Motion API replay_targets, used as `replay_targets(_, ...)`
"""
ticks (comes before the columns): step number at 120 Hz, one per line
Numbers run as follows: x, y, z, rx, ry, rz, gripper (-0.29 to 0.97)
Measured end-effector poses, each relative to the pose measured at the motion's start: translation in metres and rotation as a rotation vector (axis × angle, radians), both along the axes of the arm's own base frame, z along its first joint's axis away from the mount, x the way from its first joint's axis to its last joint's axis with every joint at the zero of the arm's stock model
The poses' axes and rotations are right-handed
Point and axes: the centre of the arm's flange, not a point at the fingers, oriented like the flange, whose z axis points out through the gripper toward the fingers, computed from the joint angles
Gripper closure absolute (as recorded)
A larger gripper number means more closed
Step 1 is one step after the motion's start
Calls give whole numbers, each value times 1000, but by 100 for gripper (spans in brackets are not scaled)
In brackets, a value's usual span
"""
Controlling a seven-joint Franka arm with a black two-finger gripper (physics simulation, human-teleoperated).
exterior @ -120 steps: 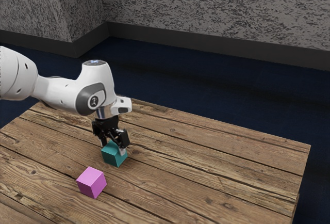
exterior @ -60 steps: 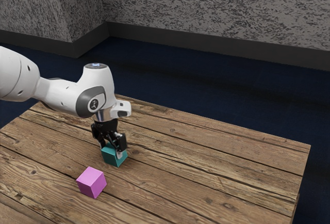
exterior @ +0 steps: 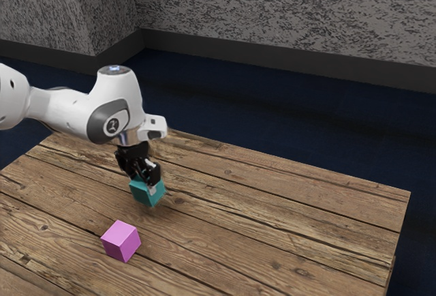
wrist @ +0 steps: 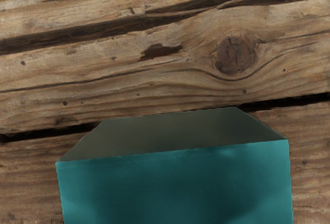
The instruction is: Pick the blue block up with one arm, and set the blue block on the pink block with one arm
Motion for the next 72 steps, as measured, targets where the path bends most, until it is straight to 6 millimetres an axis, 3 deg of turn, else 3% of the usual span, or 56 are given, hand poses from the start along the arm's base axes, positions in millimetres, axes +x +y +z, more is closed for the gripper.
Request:
replay_targets(17, -27, -1, 25, 26, -21, 8, 46)
replay_targets(35, -50, 1, 22, 40, 2, 25, 51)
replay_targets(50, -69, 8, 26, 49, 3, 49, 42)
replay_targets(72, -92, -1, 24, 49, 15, 43, 35)
